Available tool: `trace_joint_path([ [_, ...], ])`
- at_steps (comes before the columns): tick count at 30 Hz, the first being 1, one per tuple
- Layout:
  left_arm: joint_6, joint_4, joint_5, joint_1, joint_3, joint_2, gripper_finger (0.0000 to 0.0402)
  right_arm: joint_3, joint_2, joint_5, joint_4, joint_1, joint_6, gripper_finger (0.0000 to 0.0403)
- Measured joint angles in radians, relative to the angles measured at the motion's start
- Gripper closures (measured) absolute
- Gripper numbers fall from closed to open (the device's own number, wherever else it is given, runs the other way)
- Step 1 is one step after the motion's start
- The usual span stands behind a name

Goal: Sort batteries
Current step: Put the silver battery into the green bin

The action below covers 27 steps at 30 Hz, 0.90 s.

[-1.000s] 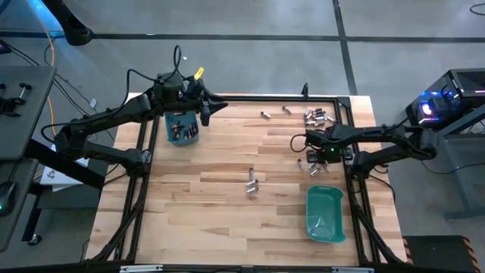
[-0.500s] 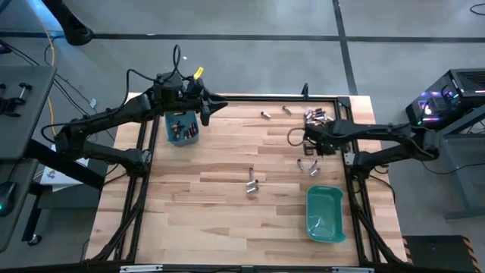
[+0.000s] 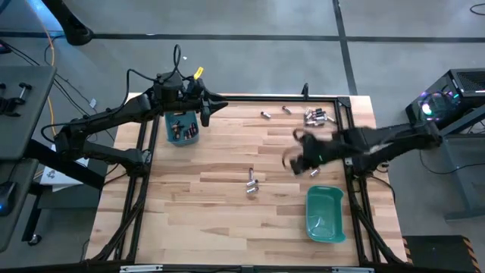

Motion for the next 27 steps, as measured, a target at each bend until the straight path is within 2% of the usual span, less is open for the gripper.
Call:
trace_joint_path([
  [5,0.036,0.002,-0.001,0.001,0.0,0.0,0.0273,-0.075,0.003,-0.005,0.113,0.266,0.333,0.0383],
  [9,0.051,0.002,-0.001,0.008,0.0,0.0,0.0273,-0.14,0.002,0.025,0.083,0.451,0.663,0.0383],
  [12,0.051,0.002,-0.001,0.017,0.0,0.0,0.0273,-0.196,0.006,0.033,0.057,0.54,0.887,0.0383],
  [15,0.051,0.002,-0.001,0.025,0.0,0.0,0.0273,-0.26,0.008,0.012,0.062,0.575,0.994,0.0383],
  [27,0.023,0.0,-0.001,0.027,0.0,0.0,0.0273,-0.527,0.014,-0.055,0.288,0.471,0.994,0.0383],
])
